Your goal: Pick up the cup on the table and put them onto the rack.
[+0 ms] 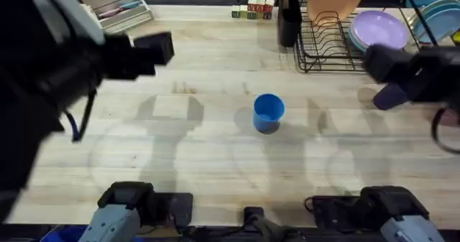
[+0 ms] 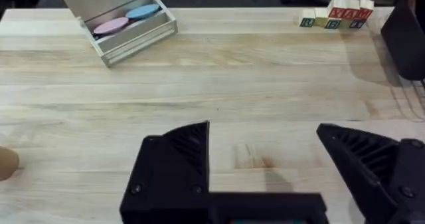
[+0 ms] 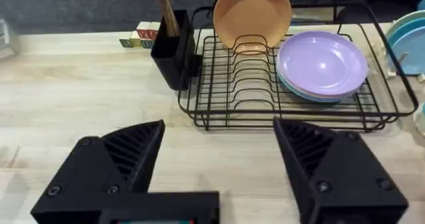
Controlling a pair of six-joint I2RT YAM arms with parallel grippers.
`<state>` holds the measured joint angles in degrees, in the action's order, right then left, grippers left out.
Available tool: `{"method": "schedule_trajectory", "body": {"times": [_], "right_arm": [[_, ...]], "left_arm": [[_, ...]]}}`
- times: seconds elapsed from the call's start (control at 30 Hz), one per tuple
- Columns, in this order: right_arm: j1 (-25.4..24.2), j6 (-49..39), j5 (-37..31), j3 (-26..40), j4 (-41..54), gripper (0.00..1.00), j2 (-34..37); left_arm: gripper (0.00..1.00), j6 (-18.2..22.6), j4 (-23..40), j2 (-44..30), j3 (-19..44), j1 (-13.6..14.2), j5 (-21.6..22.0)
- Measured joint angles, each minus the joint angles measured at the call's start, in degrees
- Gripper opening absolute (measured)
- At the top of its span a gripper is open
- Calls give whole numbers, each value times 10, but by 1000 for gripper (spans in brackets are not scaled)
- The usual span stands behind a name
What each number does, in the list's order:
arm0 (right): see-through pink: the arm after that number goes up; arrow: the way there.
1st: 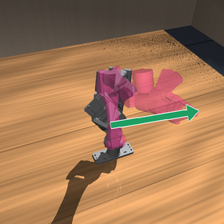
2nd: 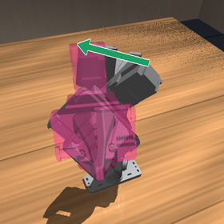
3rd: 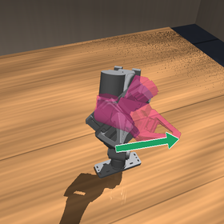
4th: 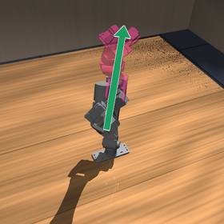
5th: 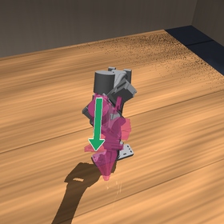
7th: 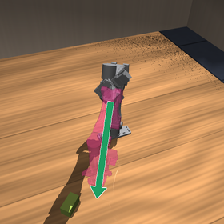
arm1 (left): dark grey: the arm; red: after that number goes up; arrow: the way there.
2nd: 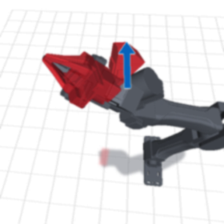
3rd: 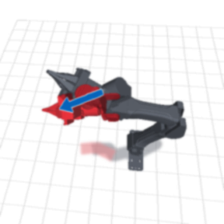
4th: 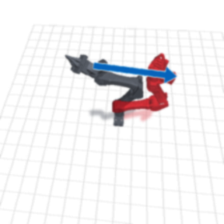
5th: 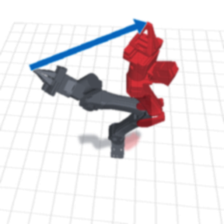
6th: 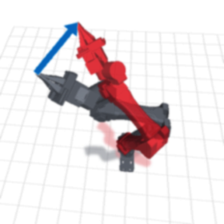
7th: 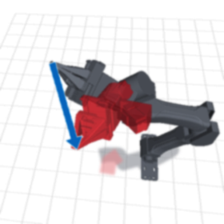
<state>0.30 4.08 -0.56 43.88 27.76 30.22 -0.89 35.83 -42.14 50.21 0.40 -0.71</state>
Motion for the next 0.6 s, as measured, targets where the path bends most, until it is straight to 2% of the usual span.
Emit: {"method": "schedule_trajectory", "body": {"times": [0.33,0.43,0.6], "right_arm": [[0,0,0,188,103,992,171],[0,-5,1,214,122,992,198],[0,-16,3,219,133,992,214]], "left_arm": [[993,0,88,-131,155,0,-21],[994,0,97,-157,174,0,-29],[994,0,98,-174,176,0,-48]]}}
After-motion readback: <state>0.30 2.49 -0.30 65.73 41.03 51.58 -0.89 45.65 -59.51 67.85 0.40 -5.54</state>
